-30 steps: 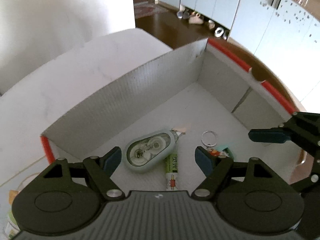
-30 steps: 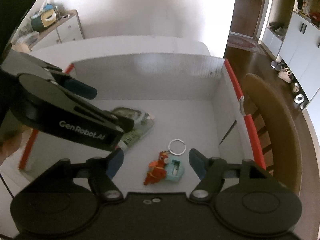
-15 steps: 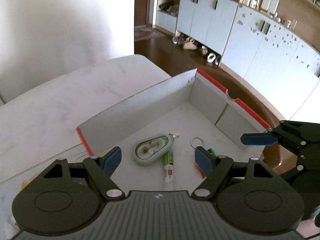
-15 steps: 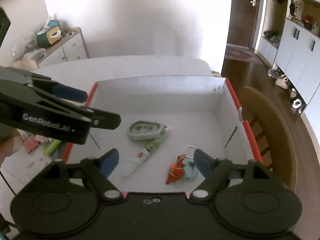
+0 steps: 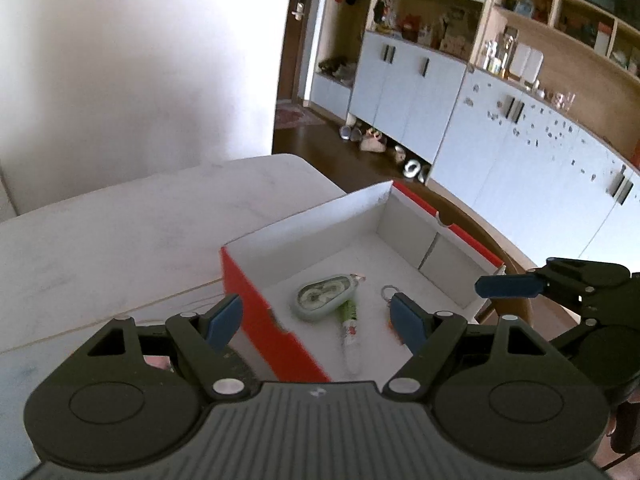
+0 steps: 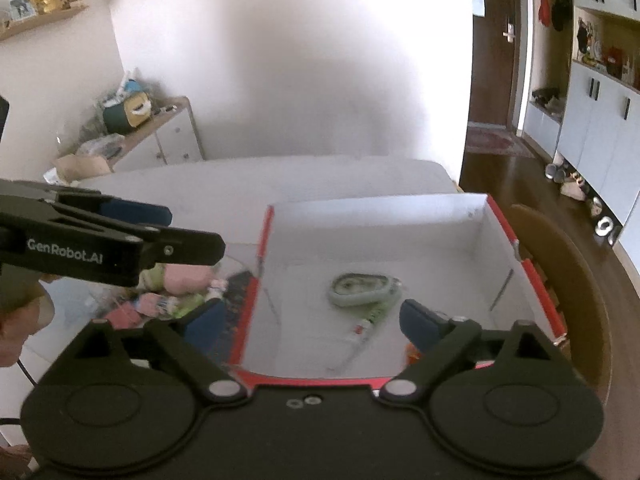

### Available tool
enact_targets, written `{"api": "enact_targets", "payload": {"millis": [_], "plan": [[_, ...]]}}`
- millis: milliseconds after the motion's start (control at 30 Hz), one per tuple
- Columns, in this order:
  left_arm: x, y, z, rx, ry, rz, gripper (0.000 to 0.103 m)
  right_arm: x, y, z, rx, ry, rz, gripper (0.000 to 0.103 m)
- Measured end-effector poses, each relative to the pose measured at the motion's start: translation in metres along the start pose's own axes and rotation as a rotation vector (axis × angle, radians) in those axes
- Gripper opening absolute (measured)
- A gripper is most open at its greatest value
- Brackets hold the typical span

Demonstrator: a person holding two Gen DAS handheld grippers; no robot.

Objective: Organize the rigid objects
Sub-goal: 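Withdraw both grippers from the box toward the table items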

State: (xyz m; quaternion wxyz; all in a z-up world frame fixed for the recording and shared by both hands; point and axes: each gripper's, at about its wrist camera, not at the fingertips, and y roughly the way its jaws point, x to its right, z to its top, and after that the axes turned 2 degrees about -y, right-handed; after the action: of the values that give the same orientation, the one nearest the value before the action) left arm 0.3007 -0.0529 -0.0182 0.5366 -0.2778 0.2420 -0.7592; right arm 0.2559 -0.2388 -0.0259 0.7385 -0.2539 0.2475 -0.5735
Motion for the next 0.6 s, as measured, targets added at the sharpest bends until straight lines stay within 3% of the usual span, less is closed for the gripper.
{"api": "enact_targets", "payload": {"millis": [267,600], "plan": [[-0.038,-0.042,-0.021,0.057,-0.030,0.012,0.082,-0.044,-0.010,-0.001,0.049,0.006,0.010,0.102],[-0.093,-0.083,-0.054,0.101,-0.048,0.053,0.086,-0.100,0.002,-0.004,0.061,0.031,0.063,0.102]]}}
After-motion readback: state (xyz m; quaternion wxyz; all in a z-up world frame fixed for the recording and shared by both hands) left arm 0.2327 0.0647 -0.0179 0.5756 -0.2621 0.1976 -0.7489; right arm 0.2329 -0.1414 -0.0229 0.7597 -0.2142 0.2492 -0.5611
